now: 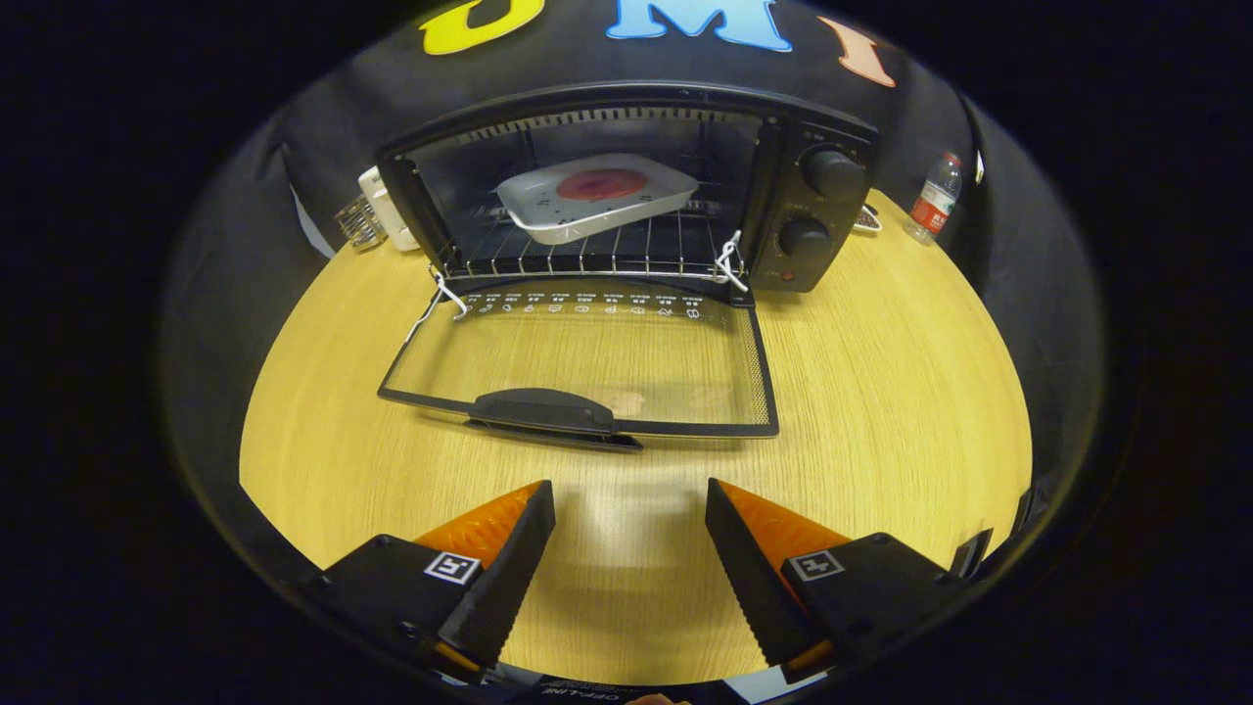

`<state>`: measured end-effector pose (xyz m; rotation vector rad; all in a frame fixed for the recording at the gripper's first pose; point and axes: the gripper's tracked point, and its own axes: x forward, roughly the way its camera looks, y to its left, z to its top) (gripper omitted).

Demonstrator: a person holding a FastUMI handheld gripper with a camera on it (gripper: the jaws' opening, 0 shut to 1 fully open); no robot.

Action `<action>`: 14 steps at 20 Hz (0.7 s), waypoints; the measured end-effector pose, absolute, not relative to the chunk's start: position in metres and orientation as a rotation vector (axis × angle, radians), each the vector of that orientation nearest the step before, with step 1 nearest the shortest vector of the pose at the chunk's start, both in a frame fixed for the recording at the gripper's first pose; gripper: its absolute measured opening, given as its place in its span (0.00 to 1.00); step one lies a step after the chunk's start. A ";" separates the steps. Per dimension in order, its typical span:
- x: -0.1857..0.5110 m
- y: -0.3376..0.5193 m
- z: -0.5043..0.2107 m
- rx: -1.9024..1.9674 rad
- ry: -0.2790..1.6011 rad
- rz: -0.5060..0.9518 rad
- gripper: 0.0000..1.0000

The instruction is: Open the toaster oven, put the food inside, and close the toaster oven door.

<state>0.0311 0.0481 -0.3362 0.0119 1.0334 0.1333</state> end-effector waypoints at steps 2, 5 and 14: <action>0.033 0.050 -0.346 -0.012 1.056 0.124 0.99; 0.033 0.060 -0.359 -0.055 1.083 0.123 0.99; 0.059 0.085 -0.363 -0.031 1.095 0.071 0.99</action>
